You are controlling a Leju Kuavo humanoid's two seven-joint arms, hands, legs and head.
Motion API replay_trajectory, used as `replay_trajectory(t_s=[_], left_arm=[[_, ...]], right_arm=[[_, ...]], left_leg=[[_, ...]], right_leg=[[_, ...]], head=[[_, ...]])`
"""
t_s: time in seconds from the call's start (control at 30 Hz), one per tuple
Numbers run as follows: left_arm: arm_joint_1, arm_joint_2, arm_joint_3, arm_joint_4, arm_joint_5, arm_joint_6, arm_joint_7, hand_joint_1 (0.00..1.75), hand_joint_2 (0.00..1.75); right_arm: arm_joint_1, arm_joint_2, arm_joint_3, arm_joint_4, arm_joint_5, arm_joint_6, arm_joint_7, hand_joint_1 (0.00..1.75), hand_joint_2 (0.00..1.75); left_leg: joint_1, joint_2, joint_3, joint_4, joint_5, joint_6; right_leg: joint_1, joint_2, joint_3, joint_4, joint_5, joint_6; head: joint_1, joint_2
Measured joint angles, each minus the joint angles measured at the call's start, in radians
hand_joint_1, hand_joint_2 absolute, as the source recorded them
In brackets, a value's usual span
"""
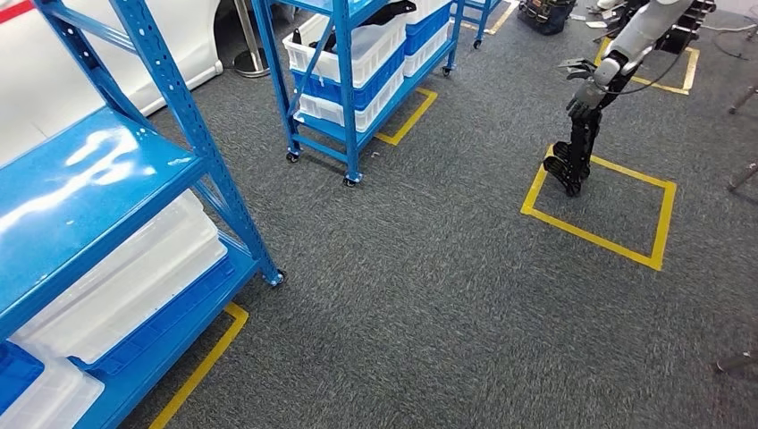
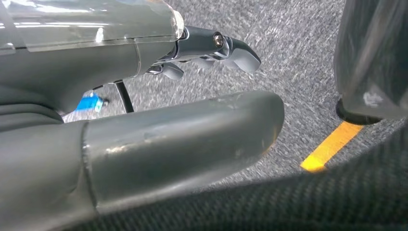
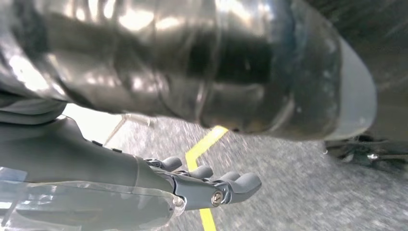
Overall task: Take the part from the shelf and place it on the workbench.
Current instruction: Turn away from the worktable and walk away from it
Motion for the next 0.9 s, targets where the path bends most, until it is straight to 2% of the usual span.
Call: replay_trajectory(t_s=[0.03,0.1,0.13,0.17,0.23,0.27,0.3,0.33,0.37,0.4,0.43,0.5,0.53,0.57,0.6,0.63,0.67,0.7,0.73,0.77,0.8,0.83,0.87,0.9], left_arm=[[0.000,0.000,0.000,0.000,-0.001,0.000,0.000,0.00,0.00],[0.003,0.000,0.000,0.000,-0.002,0.000,0.000,0.00,0.00],[0.005,0.000,0.000,0.000,-0.002,0.000,0.000,0.00,0.00],[0.005,0.000,-0.001,0.000,-0.002,0.000,0.000,0.00,0.00],[0.003,0.001,-0.001,0.000,-0.004,0.000,0.001,0.00,0.00],[0.001,0.002,-0.002,0.000,-0.004,0.000,0.001,0.00,0.00],[0.001,0.002,-0.002,0.001,-0.005,0.000,0.002,0.00,0.00],[0.001,0.002,-0.003,0.001,-0.007,0.000,0.003,0.00,0.00],[0.002,0.002,-0.004,0.001,-0.008,-0.001,0.003,0.00,0.00],[0.002,0.002,-0.005,0.001,-0.011,-0.001,0.004,0.00,0.00],[0.002,0.002,-0.007,0.000,-0.013,-0.001,0.004,0.00,0.00],[0.001,0.002,-0.011,0.000,-0.017,-0.001,0.005,0.00,0.00],[0.001,0.002,-0.013,0.000,-0.019,-0.001,0.005,0.00,0.00],[0.002,0.002,-0.016,0.001,-0.020,-0.001,0.005,0.00,0.00],[0.004,0.002,-0.019,0.001,-0.021,-0.001,0.005,0.00,0.00],[0.005,0.002,-0.021,0.001,-0.021,-0.001,0.005,0.00,0.00],[0.006,0.001,-0.023,0.001,-0.022,-0.001,0.004,0.00,0.00],[0.005,0.001,-0.024,0.001,-0.023,-0.001,0.004,0.00,0.00],[0.003,0.000,-0.024,0.001,-0.023,-0.001,0.003,0.00,0.00],[0.002,0.000,-0.025,0.001,-0.023,-0.001,0.003,0.00,0.00],[0.001,0.000,-0.025,0.001,-0.023,-0.001,0.003,0.00,0.00],[0.001,-0.001,-0.026,0.001,-0.024,-0.001,0.003,0.00,0.00],[0.001,-0.001,-0.027,0.001,-0.024,-0.001,0.003,0.00,0.00],[0.000,-0.001,-0.027,0.001,-0.024,-0.001,0.003,0.00,0.00]], right_arm=[[-0.001,0.000,-0.002,0.000,0.001,0.000,0.000,0.00,0.00],[-0.004,0.000,-0.005,0.000,0.001,0.000,0.000,0.00,0.00],[-0.004,0.000,-0.006,0.000,0.002,0.000,0.000,0.00,0.00],[-0.004,0.000,-0.006,0.000,0.002,0.000,0.000,0.00,0.00],[-0.002,0.000,-0.007,0.000,0.003,0.000,0.000,0.00,0.00],[-0.001,0.000,-0.008,0.000,0.003,0.000,0.000,0.00,0.00],[0.000,0.000,-0.009,0.000,0.003,0.000,0.000,0.00,0.00],[0.000,0.000,-0.009,0.000,0.004,0.000,0.000,0.00,0.00],[0.000,0.000,-0.010,0.000,0.004,0.000,0.000,0.00,0.00],[-0.001,0.000,-0.010,0.000,0.004,0.000,0.000,0.00,0.00],[-0.001,0.000,-0.011,0.000,0.005,0.000,0.000,0.00,0.00],[-0.002,0.000,-0.012,0.000,0.007,0.002,0.000,0.00,0.00],[-0.003,0.001,-0.012,0.000,0.007,0.003,0.000,0.00,0.00],[-0.005,0.001,-0.013,0.000,0.007,0.003,0.000,0.00,0.00],[-0.007,0.002,-0.013,0.000,0.007,0.004,0.000,0.00,0.00],[-0.009,0.002,-0.013,0.000,0.008,0.004,0.000,0.00,0.00],[-0.010,0.003,-0.013,-0.001,0.008,0.004,0.000,0.00,0.00],[-0.009,0.003,-0.013,-0.001,0.008,0.003,0.000,0.00,0.00],[-0.008,0.003,-0.013,-0.001,0.008,0.003,0.000,0.00,0.00],[-0.007,0.003,-0.014,-0.001,0.008,0.003,0.000,0.00,0.00],[-0.006,0.003,-0.014,-0.001,0.009,0.003,0.000,0.00,0.00],[-0.005,0.003,-0.014,-0.001,0.009,0.003,0.000,0.00,0.00],[-0.005,0.003,-0.015,-0.001,0.010,0.003,0.000,0.00,0.00],[-0.005,0.003,-0.015,-0.001,0.010,0.003,0.000,0.00,0.00]], left_leg=[[0.001,-0.010,-0.005,0.002,-0.001,-0.006],[0.004,-0.028,-0.010,0.001,0.001,-0.018],[0.004,-0.018,-0.013,0.007,-0.003,-0.022],[0.003,0.004,-0.022,0.027,-0.017,-0.026],[0.002,0.068,-0.070,0.127,-0.072,-0.032],[0.003,0.085,-0.105,0.196,-0.104,-0.036],[0.004,0.092,-0.135,0.254,-0.124,-0.040],[0.005,0.096,-0.150,0.283,-0.126,-0.042],[0.006,0.100,-0.149,0.278,-0.112,-0.043],[0.007,0.107,-0.124,0.230,-0.081,-0.042],[0.007,0.124,-0.086,0.158,-0.045,-0.040],[0.001,0.165,-0.022,0.037,-0.003,-0.029],[-0.002,0.177,-0.009,0.010,0.002,-0.023],[-0.006,0.175,-0.008,0.004,-0.001,-0.017],[-0.006,0.163,-0.009,0.000,0.001,-0.011],[-0.004,0.152,-0.006,-0.006,0.005,-0.006],[-0.002,0.141,-0.003,-0.012,0.010,0.001],[0.001,0.130,0.000,-0.018,0.015,0.006],[0.003,0.120,0.002,-0.021,0.018,0.009],[0.003,0.109,0.001,-0.021,0.019,0.012],[0.002,0.096,0.000,-0.020,0.019,0.013],[0.001,0.083,0.000,-0.019,0.018,0.013],[0.001,0.068,0.001,-0.018,0.018,0.012],[0.002,0.052,0.002,-0.016,0.017,0.011]], right_leg=[[0.001,0.012,0.005,-0.016,0.000,-0.003],[0.002,-0.007,0.008,-0.023,0.002,-0.011],[0.002,-0.020,0.012,-0.028,0.003,-0.018],[0.001,-0.034,0.016,-0.034,0.005,-0.025],[0.003,-0.063,0.022,-0.040,0.005,-0.036],[0.005,-0.078,0.022,-0.040,0.003,-0.039],[0.007,-0.093,0.022,-0.039,0.001,-0.040],[0.008,-0.108,0.023,-0.038,-0.001,-0.041],[0.009,-0.121,0.024,-0.038,-0.003,-0.041],[0.010,-0.134,0.027,-0.038,-0.006,-0.039],[0.011,-0.146,0.031,-0.037,-0.009,-0.037],[0.015,-0.168,0.041,-0.037,-0.017,-0.029],[0.017,-0.176,0.045,-0.037,-0.020,-0.024],[0.018,-0.185,0.048,-0.039,-0.022,-0.019],[0.018,-0.194,0.053,-0.041,-0.023,-0.014],[0.016,-0.190,0.056,-0.040,-0.026,-0.009],[0.014,-0.170,0.054,-0.029,-0.037,-0.004],[0.012,-0.141,0.042,0.002,-0.060,0.000],[0.010,-0.107,0.016,0.056,-0.092,0.003],[0.009,-0.083,-0.020,0.126,-0.126,0.004],[0.009,-0.074,-0.056,0.193,-0.151,0.005],[0.009,-0.071,-0.081,0.236,-0.157,0.005],[0.008,-0.070,-0.089,0.240,-0.141,0.005],[0.006,-0.066,-0.077,0.202,-0.105,0.005]], head=[[0.000,0.000],[0.000,0.000],[0.000,0.000],[-0.001,0.000],[-0.003,0.000],[-0.003,0.000],[-0.003,0.000],[-0.003,0.000],[-0.003,0.000],[-0.003,0.000],[-0.003,0.000],[-0.003,0.000],[-0.003,0.000],[-0.003,0.000],[-0.002,0.000],[-0.003,0.000],[-0.002,0.000],[-0.002,0.000],[-0.002,0.000],[-0.002,0.000],[-0.002,0.000],[-0.002,0.000],[-0.002,0.000],[-0.002,0.000]])
